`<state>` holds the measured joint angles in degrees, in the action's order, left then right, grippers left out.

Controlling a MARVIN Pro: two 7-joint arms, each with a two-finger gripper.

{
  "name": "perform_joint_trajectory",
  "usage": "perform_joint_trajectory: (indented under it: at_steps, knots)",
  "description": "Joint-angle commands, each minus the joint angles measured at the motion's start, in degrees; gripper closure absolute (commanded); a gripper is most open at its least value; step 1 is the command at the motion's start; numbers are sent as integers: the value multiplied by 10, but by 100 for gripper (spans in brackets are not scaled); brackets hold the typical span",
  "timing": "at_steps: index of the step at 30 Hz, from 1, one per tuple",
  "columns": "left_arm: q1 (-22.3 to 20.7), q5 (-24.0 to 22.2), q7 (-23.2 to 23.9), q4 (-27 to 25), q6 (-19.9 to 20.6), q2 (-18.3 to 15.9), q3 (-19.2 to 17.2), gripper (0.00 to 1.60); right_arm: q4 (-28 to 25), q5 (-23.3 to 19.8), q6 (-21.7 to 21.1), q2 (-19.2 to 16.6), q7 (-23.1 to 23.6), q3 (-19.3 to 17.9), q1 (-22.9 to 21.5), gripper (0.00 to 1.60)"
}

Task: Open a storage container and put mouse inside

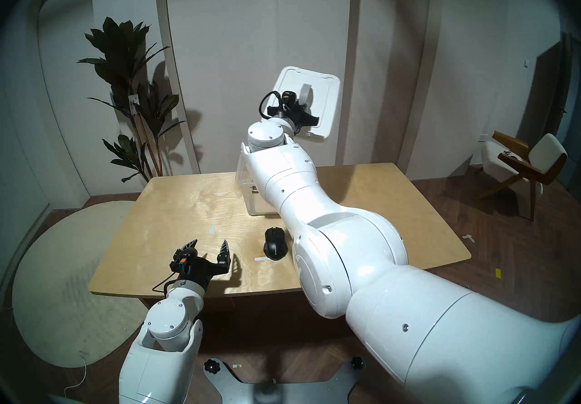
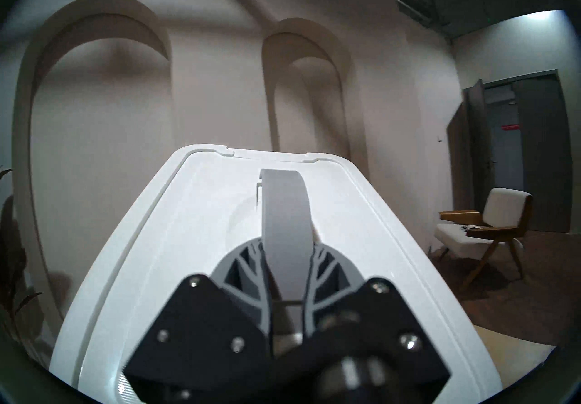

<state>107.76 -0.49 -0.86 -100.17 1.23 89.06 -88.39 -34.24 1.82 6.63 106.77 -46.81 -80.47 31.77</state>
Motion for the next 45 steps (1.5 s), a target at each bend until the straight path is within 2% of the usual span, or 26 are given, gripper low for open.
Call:
perform_joint_trajectory:
  at_steps: [1, 9, 13, 19, 21, 30, 31, 32, 36, 45]
  knots:
    - [-5, 0, 0, -9, -3, 1, -1, 0, -50, 8, 5, -41, -33, -14, 39, 160]
    - [-6, 0, 0, -8, -3, 0, -1, 0, -90, 10, 10, -71, -60, -33, 70, 160]
    - [-6, 0, 0, -7, -3, 0, -1, 0, -111, 5, 4, -87, -74, -51, 108, 160]
    - [-6, 0, 0, -6, -3, 0, -1, 0, -112, -6, -10, -87, -72, -66, 155, 160]
    - [-6, 0, 0, -7, -3, 1, -1, 0, -130, -9, -14, -92, -71, -72, 184, 160]
    - [-6, -1, -1, -9, -4, 1, -1, 0, -186, -22, -28, -108, -54, -82, 235, 160]
    - [-6, -1, -1, -9, -4, 1, -1, 0, -197, -27, -34, -111, -45, -83, 244, 105]
    - [-6, -1, -1, -10, -4, 1, -1, 0, -201, -30, -35, -114, -36, -84, 247, 0]
    - [-6, -1, -1, -9, -4, 1, -1, 0, -232, -39, -54, -119, 13, -71, 267, 0]
    - [-6, 0, 0, -6, -3, 1, -1, 0, -294, -50, -73, -129, 82, -43, 313, 0]
